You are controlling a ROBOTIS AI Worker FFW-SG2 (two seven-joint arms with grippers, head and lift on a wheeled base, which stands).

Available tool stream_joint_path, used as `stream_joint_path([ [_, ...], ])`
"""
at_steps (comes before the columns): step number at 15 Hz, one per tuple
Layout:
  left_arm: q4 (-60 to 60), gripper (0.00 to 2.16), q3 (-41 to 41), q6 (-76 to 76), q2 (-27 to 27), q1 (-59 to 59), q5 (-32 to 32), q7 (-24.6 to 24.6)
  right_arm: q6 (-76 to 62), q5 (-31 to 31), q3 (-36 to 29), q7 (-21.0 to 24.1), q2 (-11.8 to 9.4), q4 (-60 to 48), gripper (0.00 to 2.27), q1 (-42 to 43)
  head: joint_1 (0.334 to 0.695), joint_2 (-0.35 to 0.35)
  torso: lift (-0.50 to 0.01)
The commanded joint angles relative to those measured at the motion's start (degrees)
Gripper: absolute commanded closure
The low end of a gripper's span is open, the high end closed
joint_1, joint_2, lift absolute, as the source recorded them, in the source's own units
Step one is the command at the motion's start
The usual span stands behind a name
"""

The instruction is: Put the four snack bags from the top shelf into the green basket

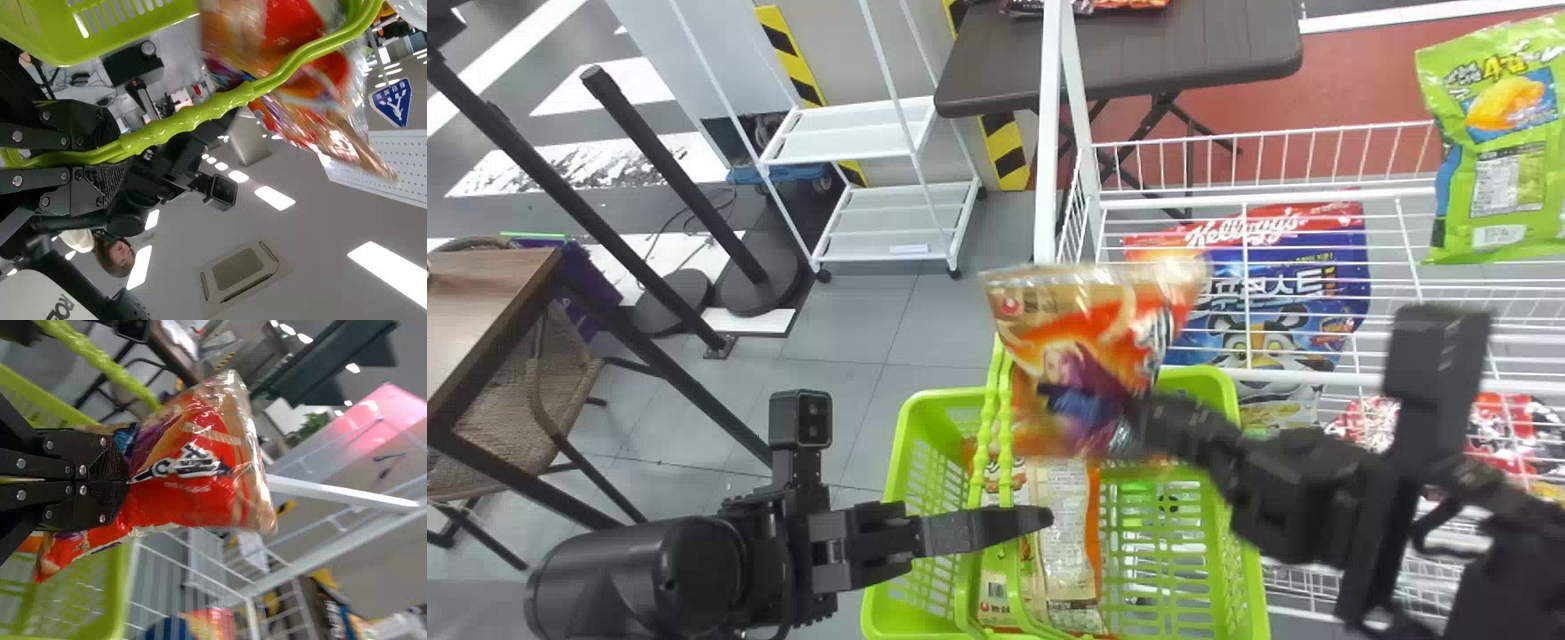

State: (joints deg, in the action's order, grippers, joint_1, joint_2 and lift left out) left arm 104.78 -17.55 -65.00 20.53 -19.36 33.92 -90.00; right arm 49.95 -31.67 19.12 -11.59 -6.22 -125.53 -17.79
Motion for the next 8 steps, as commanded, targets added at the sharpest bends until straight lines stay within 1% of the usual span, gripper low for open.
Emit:
stream_joint_path([
  [1,0.0,2.15,-0.2,0.0,-0.1,-0.2,0.0,-0.6,6.6,-0.9,0.5,0.3,0.0,-0.3,2.25,-0.5,0.695,0.35,0.0],
  [4,0.1,2.15,0.1,0.0,0.0,-0.2,0.0,-0.6,21.2,1.1,0.7,2.3,-0.4,-0.4,2.23,1.6,0.695,0.35,0.0],
  [5,0.1,2.15,0.0,0.0,0.0,-0.2,0.0,-0.6,24.4,2.0,0.4,3.3,-0.4,-0.8,2.04,2.0,0.695,0.35,0.0],
  [6,0.1,2.15,0.0,0.0,0.1,-0.2,0.0,-0.6,25.9,3.2,0.3,3.9,-0.5,-1.7,1.57,2.1,0.695,0.35,0.0],
  [7,0.1,2.15,0.0,0.0,0.2,-0.3,0.0,-0.6,28.4,4.3,0.0,4.1,-0.5,-2.7,0.38,2.1,0.695,0.35,0.0],
  [8,0.1,2.15,0.0,0.0,0.3,-0.3,0.1,-0.6,30.0,5.6,-0.1,5.2,-0.5,-3.8,0.0,2.6,0.695,0.35,0.0],
])
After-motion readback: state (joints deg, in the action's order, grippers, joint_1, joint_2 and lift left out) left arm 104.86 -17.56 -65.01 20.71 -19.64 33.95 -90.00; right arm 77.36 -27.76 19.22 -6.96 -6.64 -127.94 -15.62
